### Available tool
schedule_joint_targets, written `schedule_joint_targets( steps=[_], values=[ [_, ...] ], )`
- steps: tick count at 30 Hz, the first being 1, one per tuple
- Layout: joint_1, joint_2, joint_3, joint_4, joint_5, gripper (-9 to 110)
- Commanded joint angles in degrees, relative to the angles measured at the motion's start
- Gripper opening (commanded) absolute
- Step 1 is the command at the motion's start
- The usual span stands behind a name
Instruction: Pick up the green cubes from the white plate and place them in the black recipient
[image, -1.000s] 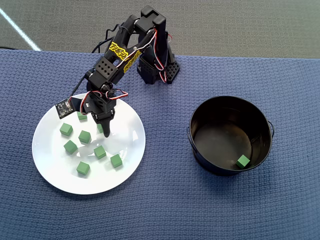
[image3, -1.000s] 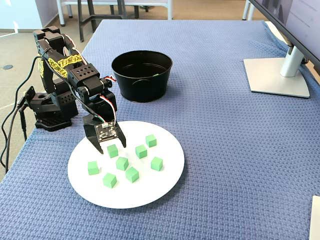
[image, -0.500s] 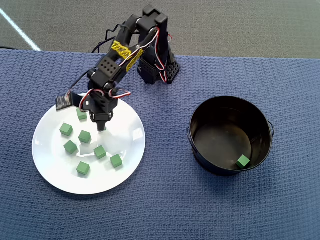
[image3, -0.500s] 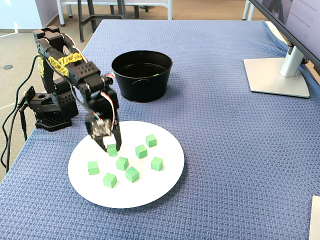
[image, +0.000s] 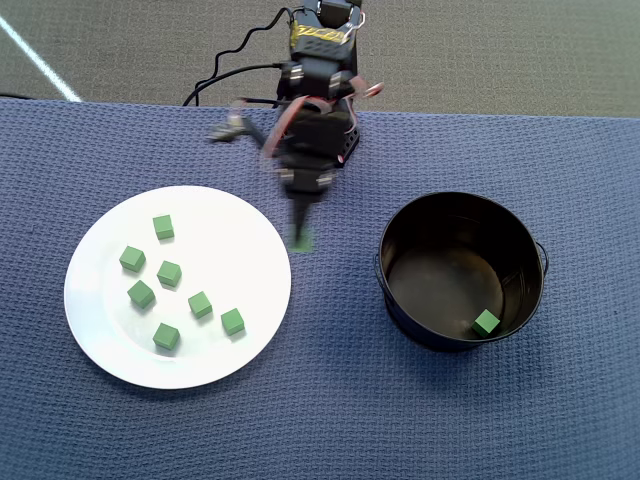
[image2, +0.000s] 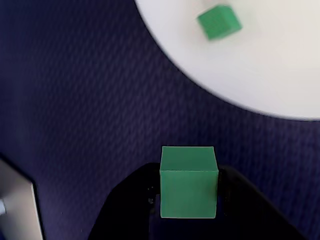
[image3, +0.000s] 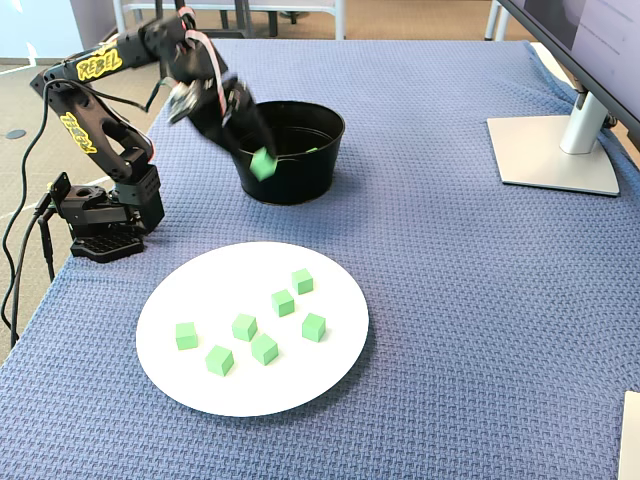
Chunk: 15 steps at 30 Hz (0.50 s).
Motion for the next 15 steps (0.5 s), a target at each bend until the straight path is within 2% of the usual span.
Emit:
schedule_joint_targets(
  steps=[1,6,15],
  values=[
    [-10.99,2.11,-5.36,0.7,5.45,0],
    [-22.76,-7.38,-9.05,-2.9,11.51,0],
    [-37.09,-26.98,-17.05,-8.79,15.21,0]
  ],
)
